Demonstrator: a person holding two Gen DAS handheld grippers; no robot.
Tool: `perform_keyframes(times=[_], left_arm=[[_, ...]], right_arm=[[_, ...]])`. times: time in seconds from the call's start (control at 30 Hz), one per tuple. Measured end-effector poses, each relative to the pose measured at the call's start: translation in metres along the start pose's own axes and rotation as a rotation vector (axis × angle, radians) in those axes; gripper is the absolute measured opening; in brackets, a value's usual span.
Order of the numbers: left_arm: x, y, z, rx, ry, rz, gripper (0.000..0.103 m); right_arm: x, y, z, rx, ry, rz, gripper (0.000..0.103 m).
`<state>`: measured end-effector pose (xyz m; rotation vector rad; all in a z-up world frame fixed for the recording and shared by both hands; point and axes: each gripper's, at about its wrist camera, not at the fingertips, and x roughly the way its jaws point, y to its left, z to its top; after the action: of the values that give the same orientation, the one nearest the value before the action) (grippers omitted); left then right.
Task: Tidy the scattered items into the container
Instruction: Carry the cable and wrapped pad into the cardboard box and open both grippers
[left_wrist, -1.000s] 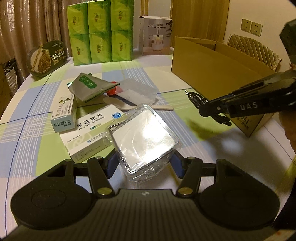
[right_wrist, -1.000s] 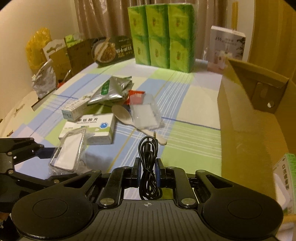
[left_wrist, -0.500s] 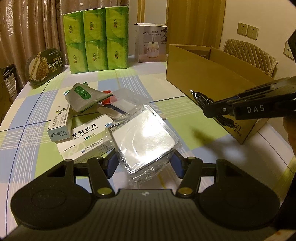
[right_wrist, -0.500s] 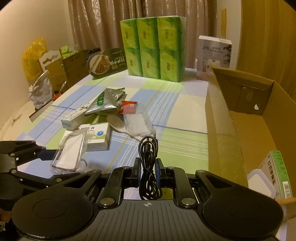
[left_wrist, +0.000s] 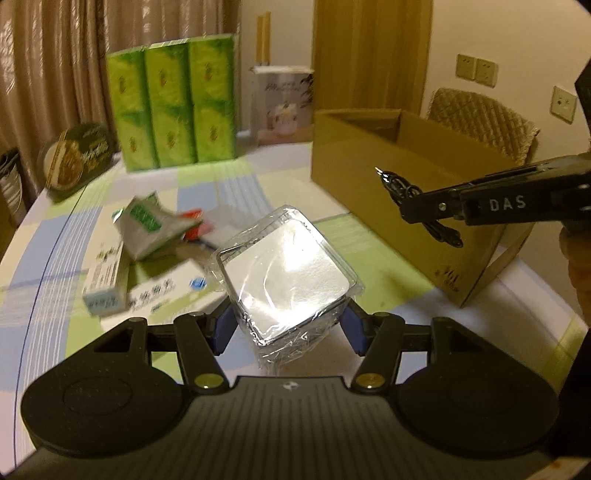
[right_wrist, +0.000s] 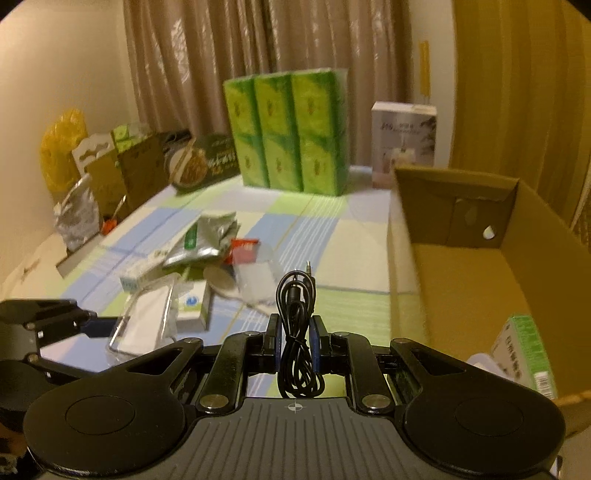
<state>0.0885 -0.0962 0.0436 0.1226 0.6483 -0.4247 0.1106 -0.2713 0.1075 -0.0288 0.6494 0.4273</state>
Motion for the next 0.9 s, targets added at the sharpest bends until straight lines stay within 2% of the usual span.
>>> perform_keyframes(times=[0.27,0.47,0.67,0.9], left_arm=[[-0.006,-0.035,0.036,0.047,-0.065,-0.061,0.055],[-0.004,-0.073,0.074,0.072,-0.125,-0.122,0.055],[0.012,-0.117,0.113,0.126,-0.149,-0.199,0.055],[0.048,-0.151,0.134,0.176,-0.124,-0.229,0.055]], right_arm=[[-0.044,-0.032,0.032,0.051,-0.084,-0.06,0.012],[-0.08,-0.07,0.051,0.051,-0.132,-0.153,0.012],[-0.093,-0.113,0.047,0.102,-0.131,-0.203,0.012],[-0.094,-0.158,0.031,0.18,-0.119,-0.217,0.012]])
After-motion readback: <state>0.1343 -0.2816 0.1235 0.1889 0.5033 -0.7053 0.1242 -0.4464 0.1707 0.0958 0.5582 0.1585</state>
